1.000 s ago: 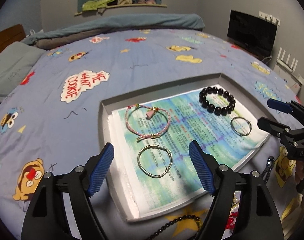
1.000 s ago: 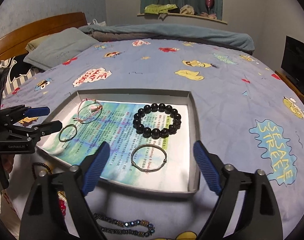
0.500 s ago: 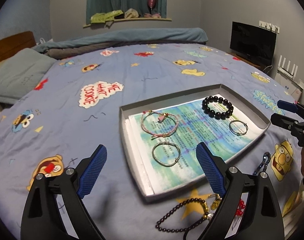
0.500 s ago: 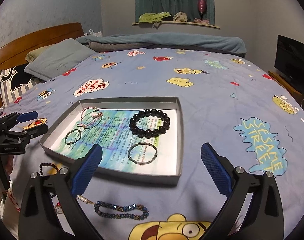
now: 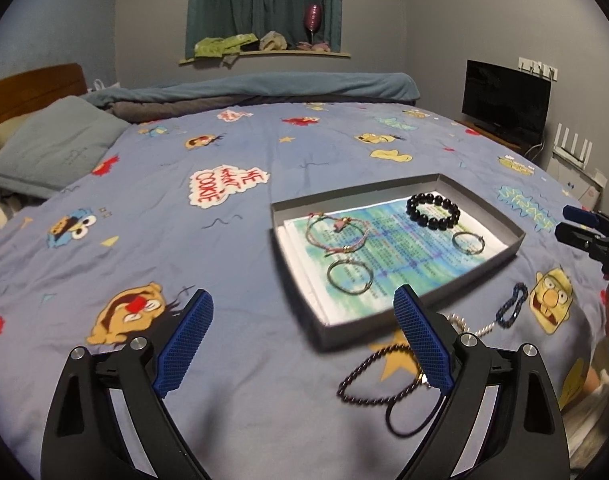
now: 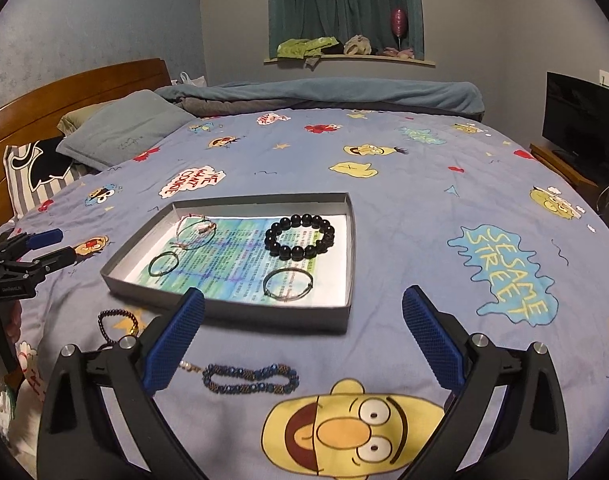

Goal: Organize jewelry
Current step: 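Withdraw both grippers from the tray toward the jewelry pile, then grasp the dark red bead strand with the left gripper while the right grasps the blue beaded bracelet, then carry both beaded strands into the grey tray and open both grippers, then move both open grippers back toward the remaining jewelry pile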

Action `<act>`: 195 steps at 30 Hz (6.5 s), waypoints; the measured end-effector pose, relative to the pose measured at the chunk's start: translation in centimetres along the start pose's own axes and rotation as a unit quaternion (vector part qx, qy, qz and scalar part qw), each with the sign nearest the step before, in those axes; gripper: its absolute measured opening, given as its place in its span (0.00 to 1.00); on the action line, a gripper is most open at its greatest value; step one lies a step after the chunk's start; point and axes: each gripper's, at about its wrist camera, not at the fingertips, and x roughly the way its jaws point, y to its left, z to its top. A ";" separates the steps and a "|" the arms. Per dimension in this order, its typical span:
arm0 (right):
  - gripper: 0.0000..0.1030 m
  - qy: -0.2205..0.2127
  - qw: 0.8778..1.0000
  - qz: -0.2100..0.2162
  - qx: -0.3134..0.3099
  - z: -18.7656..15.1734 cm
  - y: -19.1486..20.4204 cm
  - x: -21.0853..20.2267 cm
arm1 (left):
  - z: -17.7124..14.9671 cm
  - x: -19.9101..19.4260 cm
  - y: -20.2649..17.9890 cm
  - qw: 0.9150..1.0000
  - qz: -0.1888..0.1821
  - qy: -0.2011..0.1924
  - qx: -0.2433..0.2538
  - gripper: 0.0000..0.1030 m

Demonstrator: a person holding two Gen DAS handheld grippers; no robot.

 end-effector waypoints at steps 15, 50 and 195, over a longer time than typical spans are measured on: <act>0.95 0.032 0.999 -0.004 -0.012 -4.1 0.8 0.5 | -5.7 1.8 -1.8 0.999 -0.007 0.047 0.010 0.89; 0.29 0.110 0.993 0.025 0.020 -6.4 0.5 5.0 | -6.9 4.5 -2.9 0.997 -0.017 0.065 0.026 0.40; 0.95 -0.015 0.997 -0.072 0.016 -5.7 1.7 0.5 | -8.6 -0.9 -3.1 0.999 -0.018 0.027 0.012 0.77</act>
